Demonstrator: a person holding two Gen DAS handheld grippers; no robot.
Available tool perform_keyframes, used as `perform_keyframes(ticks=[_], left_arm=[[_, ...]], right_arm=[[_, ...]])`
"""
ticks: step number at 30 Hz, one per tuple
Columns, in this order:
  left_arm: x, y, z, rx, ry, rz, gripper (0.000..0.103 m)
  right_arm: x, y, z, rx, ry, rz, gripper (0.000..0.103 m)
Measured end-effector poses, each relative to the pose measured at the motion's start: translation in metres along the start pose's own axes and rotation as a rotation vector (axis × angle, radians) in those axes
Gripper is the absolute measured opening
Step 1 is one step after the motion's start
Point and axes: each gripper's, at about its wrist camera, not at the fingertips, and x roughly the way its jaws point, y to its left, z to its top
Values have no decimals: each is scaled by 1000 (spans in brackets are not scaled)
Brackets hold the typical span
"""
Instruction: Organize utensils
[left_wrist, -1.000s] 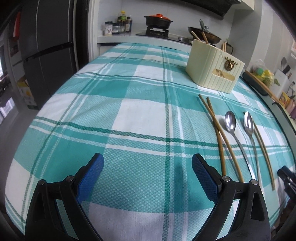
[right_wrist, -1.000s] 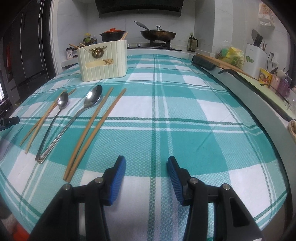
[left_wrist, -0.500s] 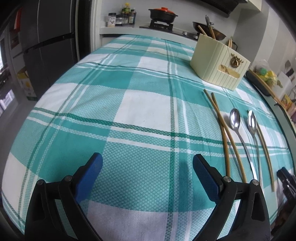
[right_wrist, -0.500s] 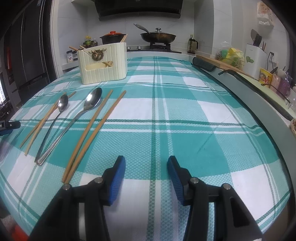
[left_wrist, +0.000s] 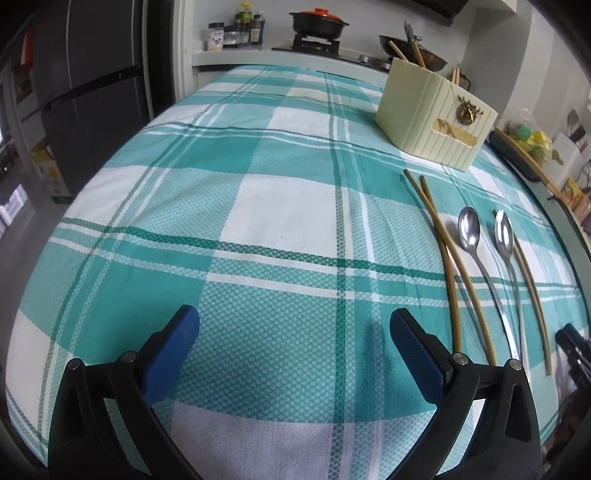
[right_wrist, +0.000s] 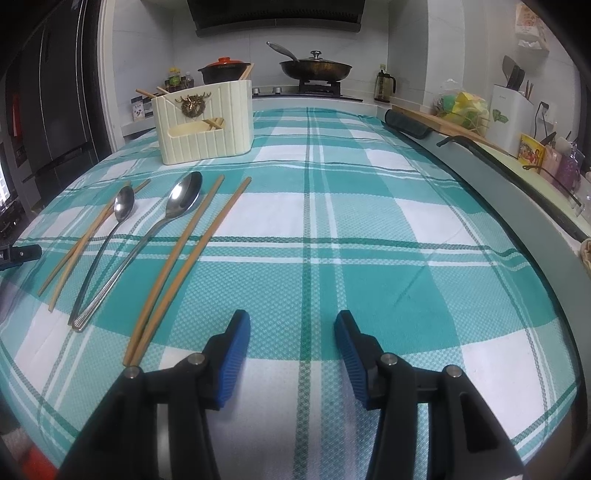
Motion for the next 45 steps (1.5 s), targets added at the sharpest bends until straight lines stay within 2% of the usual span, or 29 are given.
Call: perform_keyframes(ticks=[8,17,23,26,28,31,32,33,34,35,36,37,38,39,45], left_arm=[[0,2,0,-7,-4,-9,102],[-5,-8,2,37,-7,-19,101],[-47,-57,9,94,-113,-108,101],[-43,-91,12,147,-74,-150,99],[-30,-110,10,187,-31,-125,83],[-7,-126,1,223,38,-59,70],[-2,-127,-3,221,59,-50,68],[3,-127,-5,214,81,-49,61],[6,-127,-8,212,94,-38,57],[5,-129,-9,222,72,-15,55],[5,-131,-9,232,75,-3,45],[5,-131,-8,235,70,-6,27],[5,-132,-7,238,71,-4,14],[5,-133,-6,243,72,1,6],[-1,-114,3,165,73,-67,5]], right_arm=[[0,-1,0,-1,-3,-1,50],[-1,-1,-1,-5,-13,14,50],[-1,-1,-1,-7,-17,13,50],[-1,-1,-1,-7,-16,11,50],[-1,-1,-1,-5,-15,11,50],[-1,-2,-1,0,-14,13,50],[-1,-2,0,1,-13,13,50],[-1,-2,-1,3,-13,12,50],[-1,-2,-1,4,-14,12,50],[-1,-2,-1,5,-15,12,50],[-1,-2,-1,5,-17,12,50],[-1,-2,-2,6,-20,11,50],[-1,-2,-2,6,-22,10,50],[-1,-2,-2,5,-24,10,50],[-1,-2,-3,6,-29,14,50]])
